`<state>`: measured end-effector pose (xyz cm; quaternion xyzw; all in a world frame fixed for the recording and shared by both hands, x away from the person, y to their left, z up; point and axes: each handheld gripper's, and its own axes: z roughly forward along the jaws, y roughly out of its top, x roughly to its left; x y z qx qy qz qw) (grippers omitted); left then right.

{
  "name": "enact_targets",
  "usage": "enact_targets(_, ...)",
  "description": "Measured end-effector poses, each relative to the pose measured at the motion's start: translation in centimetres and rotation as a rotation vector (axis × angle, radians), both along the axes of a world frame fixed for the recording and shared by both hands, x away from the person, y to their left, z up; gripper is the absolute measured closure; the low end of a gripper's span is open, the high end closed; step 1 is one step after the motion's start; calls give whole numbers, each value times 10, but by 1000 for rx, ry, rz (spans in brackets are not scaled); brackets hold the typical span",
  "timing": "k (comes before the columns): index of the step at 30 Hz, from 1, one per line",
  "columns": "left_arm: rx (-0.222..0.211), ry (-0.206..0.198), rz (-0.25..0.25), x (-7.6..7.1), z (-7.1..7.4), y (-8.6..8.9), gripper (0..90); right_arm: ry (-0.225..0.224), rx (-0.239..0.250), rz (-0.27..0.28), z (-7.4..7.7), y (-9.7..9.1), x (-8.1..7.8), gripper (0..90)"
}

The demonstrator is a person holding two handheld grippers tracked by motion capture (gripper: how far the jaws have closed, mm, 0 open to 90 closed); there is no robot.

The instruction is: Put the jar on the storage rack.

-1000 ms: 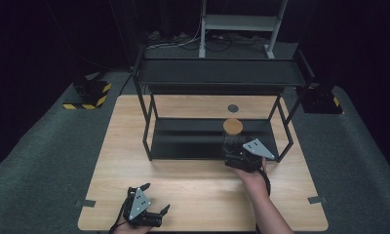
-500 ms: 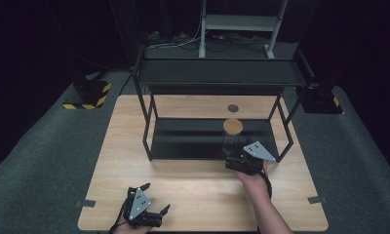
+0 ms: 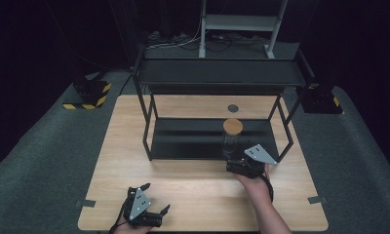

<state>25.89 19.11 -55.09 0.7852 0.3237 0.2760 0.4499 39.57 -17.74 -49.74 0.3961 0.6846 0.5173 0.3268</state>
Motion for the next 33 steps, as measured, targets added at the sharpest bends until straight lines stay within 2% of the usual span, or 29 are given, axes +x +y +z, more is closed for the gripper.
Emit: enact_targets(33,2,1,2,0,0,0,9,14,-18,17,-3,-7,-25,0)
